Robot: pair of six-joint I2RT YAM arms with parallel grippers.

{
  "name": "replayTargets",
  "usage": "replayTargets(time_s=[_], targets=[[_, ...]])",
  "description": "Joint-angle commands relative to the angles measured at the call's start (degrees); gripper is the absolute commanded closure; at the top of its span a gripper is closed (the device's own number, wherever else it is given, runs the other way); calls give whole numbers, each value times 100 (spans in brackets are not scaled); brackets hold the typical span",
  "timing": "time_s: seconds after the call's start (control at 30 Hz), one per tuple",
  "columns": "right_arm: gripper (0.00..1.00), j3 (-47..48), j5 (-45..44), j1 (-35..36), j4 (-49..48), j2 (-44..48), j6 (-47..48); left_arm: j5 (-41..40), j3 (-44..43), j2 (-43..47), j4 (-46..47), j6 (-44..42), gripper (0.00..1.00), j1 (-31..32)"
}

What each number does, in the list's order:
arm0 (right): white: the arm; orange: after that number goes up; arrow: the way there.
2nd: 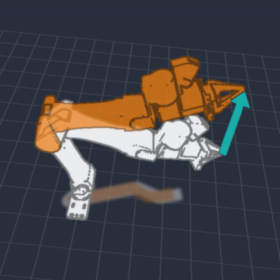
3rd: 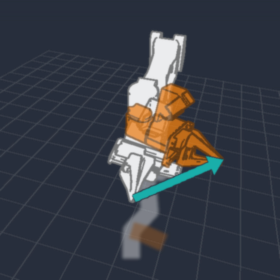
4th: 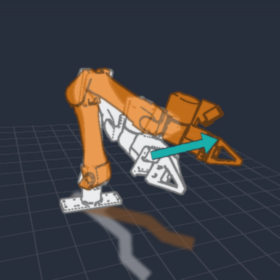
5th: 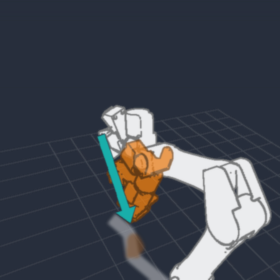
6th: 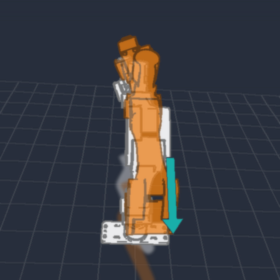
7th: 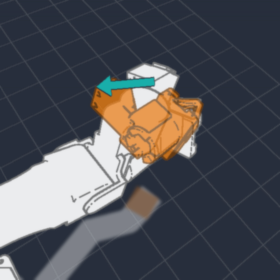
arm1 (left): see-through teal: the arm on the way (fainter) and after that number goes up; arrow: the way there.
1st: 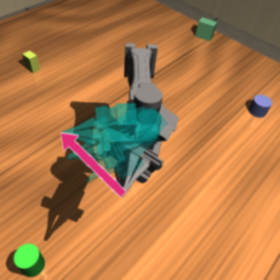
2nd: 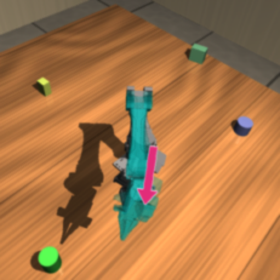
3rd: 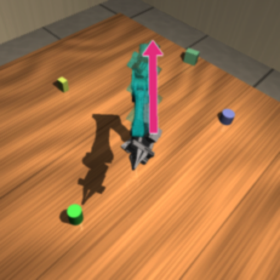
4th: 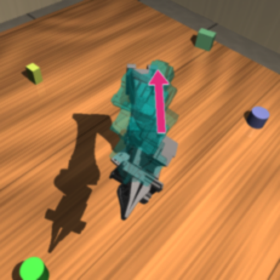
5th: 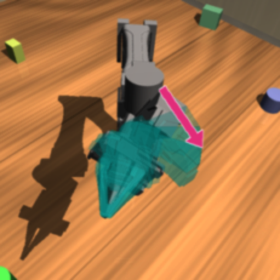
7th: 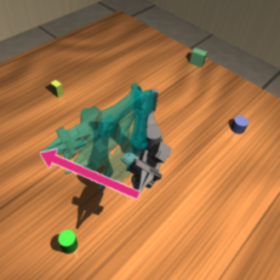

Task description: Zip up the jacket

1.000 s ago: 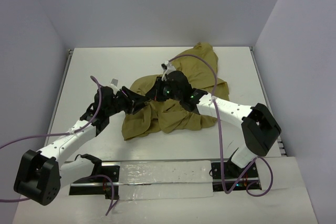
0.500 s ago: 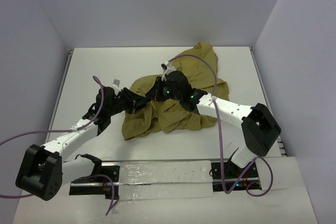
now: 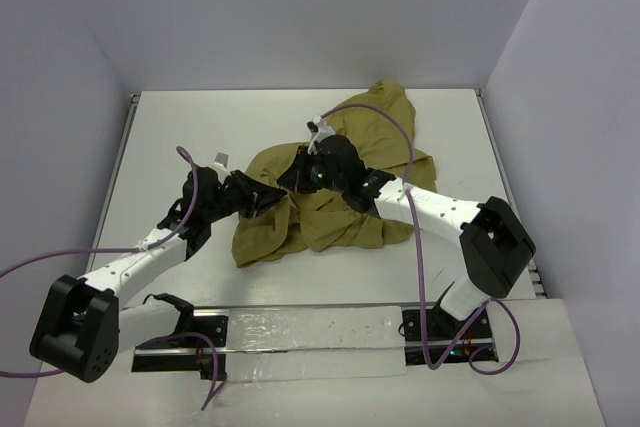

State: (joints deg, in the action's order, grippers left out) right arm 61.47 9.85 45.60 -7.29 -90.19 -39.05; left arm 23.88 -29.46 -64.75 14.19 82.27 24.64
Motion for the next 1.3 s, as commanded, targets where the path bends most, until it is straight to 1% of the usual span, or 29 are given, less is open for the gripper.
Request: replayTargets(time_s=[0.0,0.07,0.17,0.37,0.5,0.57,0.7,0.8,0.9,1.13,1.27], targets=[[100,202,-13,80,-169,-41,64,52,0,105,408,77,83,-21],[100,213,-18,80,-159,-51,64,41,10,132,386,87,88,-21],[100,241,-18,72,-125,-68,47,46,10,155,392,79,100,-21],[100,463,-180,71,203,-186,41,223,92,264,480,-4,100,-27],[100,776,-374,46,606,-336,82,741,96,213,648,-240,100,-30],[100,858,-438,24,698,-397,60,855,76,174,699,-344,100,-30],[100,1113,-566,-50,1157,-591,55,1345,-135,61,399,-810,100,-30],[100,1288,-700,-73,1370,-694,52,1509,-309,-41,79,-1163,100,-30],[100,1480,-819,-115,1570,-817,23,1757,-306,-77,3,-1338,100,-39],[100,1754,-850,-198,1778,-1015,23,1922,-333,74,-634,-1791,100,-30],[100,1664,-821,-228,1708,-947,-37,1972,-222,161,-729,-1868,100,-30]])
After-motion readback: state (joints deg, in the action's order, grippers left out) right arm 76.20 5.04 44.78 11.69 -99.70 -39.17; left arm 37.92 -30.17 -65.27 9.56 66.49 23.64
